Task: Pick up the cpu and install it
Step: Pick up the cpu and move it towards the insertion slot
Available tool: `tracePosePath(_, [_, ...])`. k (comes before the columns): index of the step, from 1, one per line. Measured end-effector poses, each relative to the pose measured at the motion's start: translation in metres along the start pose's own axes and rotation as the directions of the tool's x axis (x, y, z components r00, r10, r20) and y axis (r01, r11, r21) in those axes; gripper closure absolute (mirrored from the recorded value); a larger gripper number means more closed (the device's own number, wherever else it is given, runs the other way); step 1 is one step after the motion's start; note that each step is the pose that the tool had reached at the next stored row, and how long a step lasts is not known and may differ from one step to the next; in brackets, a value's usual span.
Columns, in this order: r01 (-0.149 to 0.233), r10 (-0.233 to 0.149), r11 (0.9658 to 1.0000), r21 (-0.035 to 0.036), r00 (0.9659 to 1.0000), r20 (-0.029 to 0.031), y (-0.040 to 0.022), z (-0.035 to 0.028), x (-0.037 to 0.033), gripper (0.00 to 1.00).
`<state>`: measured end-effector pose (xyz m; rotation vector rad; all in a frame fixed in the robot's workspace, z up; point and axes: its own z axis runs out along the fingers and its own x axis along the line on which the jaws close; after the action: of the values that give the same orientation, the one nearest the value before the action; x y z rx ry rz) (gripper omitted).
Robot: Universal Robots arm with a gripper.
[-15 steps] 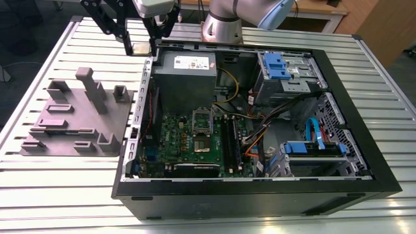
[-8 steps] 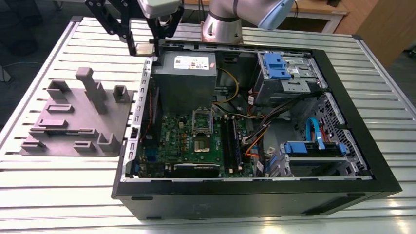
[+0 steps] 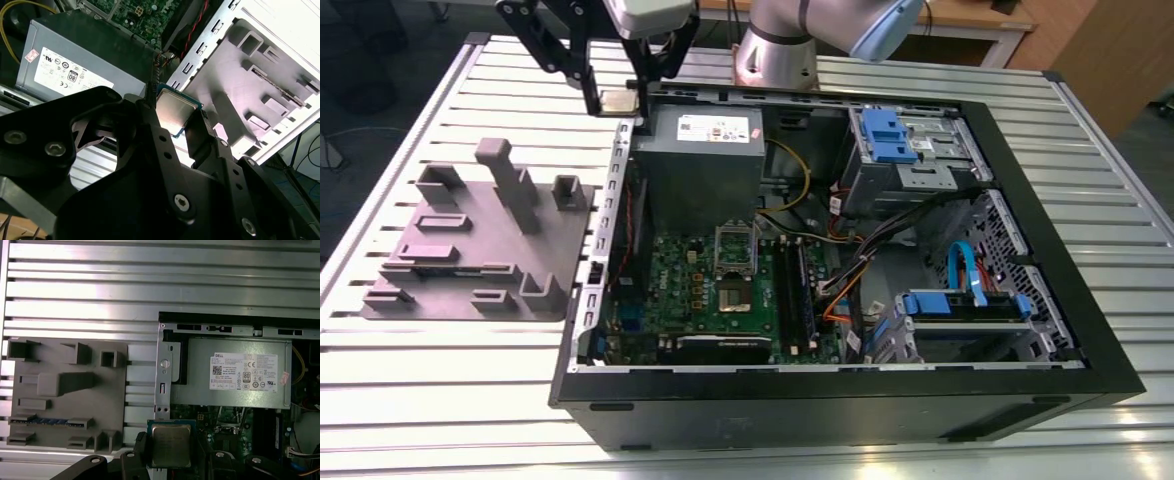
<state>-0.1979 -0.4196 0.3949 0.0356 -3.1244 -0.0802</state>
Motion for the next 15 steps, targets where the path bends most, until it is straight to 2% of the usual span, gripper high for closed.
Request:
tracePosePath(9, [0.0,0.0,1.0,0.0,1.0,0.0,-0.0025,0.0002,-0.0008,0.53])
tracePosePath(15, [0.0,0.0,1.0,0.0,1.0,0.0,-0.0026,0.0002,-0.0083,0.53])
